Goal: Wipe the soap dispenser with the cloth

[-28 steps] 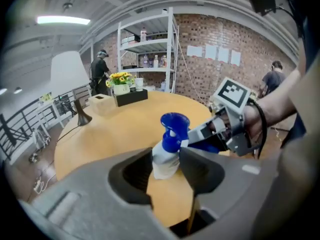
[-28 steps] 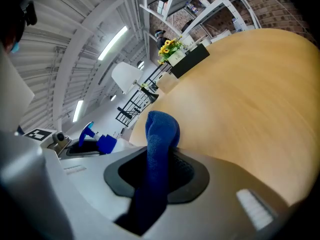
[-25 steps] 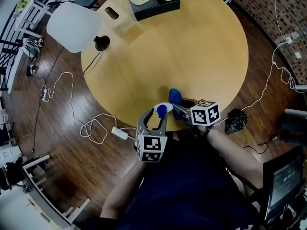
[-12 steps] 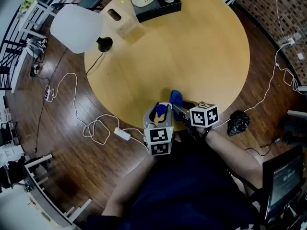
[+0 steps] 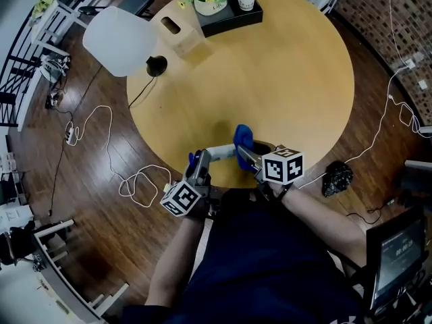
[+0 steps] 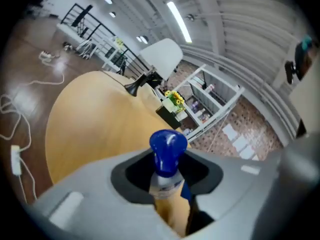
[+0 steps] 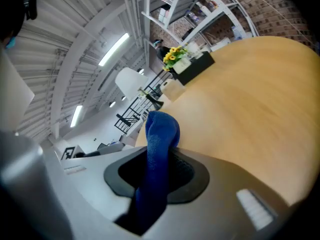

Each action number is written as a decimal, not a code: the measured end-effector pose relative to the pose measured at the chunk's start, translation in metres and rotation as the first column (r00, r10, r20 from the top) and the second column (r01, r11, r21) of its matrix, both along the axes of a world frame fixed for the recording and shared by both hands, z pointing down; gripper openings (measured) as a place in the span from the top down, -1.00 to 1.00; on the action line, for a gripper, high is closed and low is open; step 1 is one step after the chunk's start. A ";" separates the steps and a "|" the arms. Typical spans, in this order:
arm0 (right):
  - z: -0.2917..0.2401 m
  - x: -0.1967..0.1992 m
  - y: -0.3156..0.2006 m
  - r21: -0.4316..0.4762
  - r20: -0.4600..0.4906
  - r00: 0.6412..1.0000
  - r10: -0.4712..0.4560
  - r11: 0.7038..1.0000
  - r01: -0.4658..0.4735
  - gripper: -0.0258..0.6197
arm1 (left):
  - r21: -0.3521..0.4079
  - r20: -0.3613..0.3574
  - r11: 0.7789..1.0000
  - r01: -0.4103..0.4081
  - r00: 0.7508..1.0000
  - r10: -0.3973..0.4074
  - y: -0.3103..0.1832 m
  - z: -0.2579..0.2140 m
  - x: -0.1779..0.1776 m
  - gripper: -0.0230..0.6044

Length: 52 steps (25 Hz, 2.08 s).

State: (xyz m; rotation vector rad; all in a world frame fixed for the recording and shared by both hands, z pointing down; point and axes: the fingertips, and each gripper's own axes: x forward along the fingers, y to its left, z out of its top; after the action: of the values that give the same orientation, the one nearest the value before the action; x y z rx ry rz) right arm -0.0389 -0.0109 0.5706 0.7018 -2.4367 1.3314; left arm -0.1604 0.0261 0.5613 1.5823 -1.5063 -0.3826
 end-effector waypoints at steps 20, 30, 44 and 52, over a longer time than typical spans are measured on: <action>0.028 0.006 -0.009 0.027 -0.206 0.978 -0.014 0.999 0.020 0.63 | 0.019 -0.087 0.999 -0.039 0.995 0.040 -0.012 0.007 0.001 0.47; -0.021 -0.061 0.010 -0.036 0.033 0.982 -0.184 0.982 0.185 0.63 | 0.048 -0.032 0.992 -0.115 0.993 0.117 -0.012 0.002 0.014 0.47; 0.047 0.022 0.027 -0.235 -0.071 0.995 -0.065 0.971 0.046 0.63 | 0.070 0.024 0.984 -0.165 0.986 0.163 -0.013 -0.006 0.018 0.47; -0.031 -0.049 0.010 -0.230 0.198 0.971 -0.131 0.957 0.176 0.63 | 0.111 0.186 0.942 -0.317 0.938 0.293 -0.010 -0.026 0.041 0.47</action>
State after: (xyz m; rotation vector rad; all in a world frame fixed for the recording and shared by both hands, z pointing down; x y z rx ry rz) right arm -0.0878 -0.0011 0.5400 0.3331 -2.3435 1.6574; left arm -0.1191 0.0157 0.5351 1.9681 -1.3479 -0.1834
